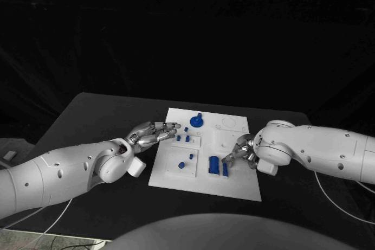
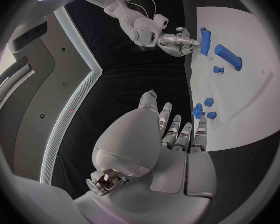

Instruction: Assemble the parts on the task board

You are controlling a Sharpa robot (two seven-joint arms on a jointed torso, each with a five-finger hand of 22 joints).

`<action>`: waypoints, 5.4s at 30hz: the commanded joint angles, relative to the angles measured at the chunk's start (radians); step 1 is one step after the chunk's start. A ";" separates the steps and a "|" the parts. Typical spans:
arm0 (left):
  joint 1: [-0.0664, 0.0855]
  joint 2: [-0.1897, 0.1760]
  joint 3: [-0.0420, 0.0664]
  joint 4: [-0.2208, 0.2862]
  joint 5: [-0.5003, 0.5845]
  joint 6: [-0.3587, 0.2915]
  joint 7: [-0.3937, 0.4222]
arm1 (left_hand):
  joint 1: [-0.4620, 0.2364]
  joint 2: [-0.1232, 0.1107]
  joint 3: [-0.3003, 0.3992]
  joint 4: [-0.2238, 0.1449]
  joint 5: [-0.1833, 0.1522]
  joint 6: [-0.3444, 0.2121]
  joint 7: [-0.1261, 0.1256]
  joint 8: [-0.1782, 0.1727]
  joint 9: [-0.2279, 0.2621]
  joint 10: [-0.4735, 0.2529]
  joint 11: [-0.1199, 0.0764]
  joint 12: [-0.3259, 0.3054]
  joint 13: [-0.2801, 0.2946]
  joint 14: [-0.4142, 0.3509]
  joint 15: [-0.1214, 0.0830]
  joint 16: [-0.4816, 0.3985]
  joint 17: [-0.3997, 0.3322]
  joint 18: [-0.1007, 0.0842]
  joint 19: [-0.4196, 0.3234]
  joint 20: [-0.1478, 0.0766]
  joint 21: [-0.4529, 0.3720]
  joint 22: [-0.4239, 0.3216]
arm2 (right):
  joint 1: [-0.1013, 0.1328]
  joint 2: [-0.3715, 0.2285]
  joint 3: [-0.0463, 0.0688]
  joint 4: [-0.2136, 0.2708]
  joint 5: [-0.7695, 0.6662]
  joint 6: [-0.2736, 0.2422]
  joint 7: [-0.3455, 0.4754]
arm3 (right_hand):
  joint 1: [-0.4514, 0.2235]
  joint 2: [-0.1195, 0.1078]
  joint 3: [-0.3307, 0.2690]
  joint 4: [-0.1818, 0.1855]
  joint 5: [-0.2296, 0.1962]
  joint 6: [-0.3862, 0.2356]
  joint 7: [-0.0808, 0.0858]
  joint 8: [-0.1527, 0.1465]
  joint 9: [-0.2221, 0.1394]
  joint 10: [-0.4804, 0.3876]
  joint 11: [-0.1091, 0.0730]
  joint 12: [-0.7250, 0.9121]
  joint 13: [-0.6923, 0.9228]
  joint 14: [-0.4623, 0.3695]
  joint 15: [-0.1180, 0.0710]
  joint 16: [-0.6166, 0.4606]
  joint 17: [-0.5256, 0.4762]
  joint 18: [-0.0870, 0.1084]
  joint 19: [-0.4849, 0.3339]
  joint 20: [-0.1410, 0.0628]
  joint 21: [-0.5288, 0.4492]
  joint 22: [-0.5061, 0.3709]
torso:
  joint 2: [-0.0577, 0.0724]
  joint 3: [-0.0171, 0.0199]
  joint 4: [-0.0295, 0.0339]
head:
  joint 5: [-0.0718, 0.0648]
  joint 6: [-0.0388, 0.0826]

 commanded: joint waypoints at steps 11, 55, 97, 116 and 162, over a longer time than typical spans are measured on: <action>-0.010 -0.003 0.001 0.002 -0.005 0.019 0.006 | 0.012 -0.001 0.005 -0.002 0.006 -0.009 0.001 0.007 0.000 -0.002 0.004 -0.007 -0.001 0.002 0.005 0.004 0.000 0.010 -0.002 0.001 0.001 -0.002 | -0.002 -0.013 0.000 0.007 -0.031 -0.020 0.008 | -0.052 -0.007 -0.044 0.042 -0.129 -0.014 0.005 -0.010 0.008 0.104 0.010 0.004 0.263 0.108 0.009 0.003 0.263 0.011 0.009 0.009 0.001 0.133 | 0.000 0.0002 0.0001 | 0.008 0.000; -0.010 -0.023 0.001 0.021 -0.005 0.003 0.029 | 0.026 -0.005 0.010 -0.004 0.016 -0.002 0.001 0.012 0.001 0.001 0.004 -0.004 0.000 0.008 0.007 0.009 0.002 0.010 0.007 0.001 0.006 0.004 | -0.188 -0.214 -0.001 0.205 -0.612 -0.435 0.603 | 0.263 -0.035 -0.030 -0.042 0.089 -0.142 -0.028 0.843 0.668 0.104 -0.016 0.004 0.263 0.108 -0.009 0.003 0.263 -0.010 0.036 -0.006 0.128 0.166 | 0.000 -0.0001 -0.0001 | 0.017 0.000; -0.011 -0.021 0.001 0.020 -0.005 0.012 0.023 | 0.029 -0.004 0.012 -0.003 0.018 0.000 0.002 0.013 0.001 0.000 0.004 -0.005 0.000 0.006 0.007 0.008 0.001 0.010 0.007 0.001 0.006 0.003 | -0.192 -0.176 -0.001 0.163 -0.614 -0.402 0.522 | 0.289 -0.049 -0.024 -0.035 0.020 -0.226 -0.026 0.818 0.645 0.104 -0.015 0.004 0.263 0.108 -0.009 0.003 0.263 -0.006 0.024 -0.006 0.109 0.160 | 0.000 0.0002 0.0001 | 0.014 0.000; -0.011 -0.026 0.001 0.025 -0.009 -0.005 0.051 | 0.031 -0.003 0.013 -0.002 0.020 0.003 0.002 0.015 0.001 0.002 0.005 -0.001 0.000 0.008 0.007 0.010 0.002 0.010 0.009 0.001 0.007 0.005 | -0.193 -0.200 0.000 0.184 -0.557 -0.558 0.614 | 0.261 -0.053 -0.038 0.012 -0.088 -0.352 -0.019 0.689 0.569 0.104 -0.009 0.004 0.263 0.108 -0.003 0.003 0.263 -0.008 0.030 0.000 0.119 0.163 | -0.001 0.0003 0.0000 | 0.018 0.000; 0.127 -0.095 0.001 0.215 0.000 -0.296 0.244 | -0.364 -0.314 0.129 0.015 -0.408 -0.426 -0.279 -0.112 -0.037 -0.099 -0.216 -0.220 -0.020 -0.085 -0.230 -0.074 -0.024 -0.001 -0.147 -0.276 -0.087 -0.226 | 0.013 -0.199 0.000 0.169 0.476 -0.231 1.261 | 0.096 0.202 -0.525 0.198 -0.149 -0.982 -0.296 -0.163 -0.704 -1.467 -0.070 -1.567 -1.307 -1.463 0.143 -1.567 -1.308 0.065 -1.384 0.185 -1.094 -1.308 | -0.025 0.0098 -0.0193 | -0.008 0.000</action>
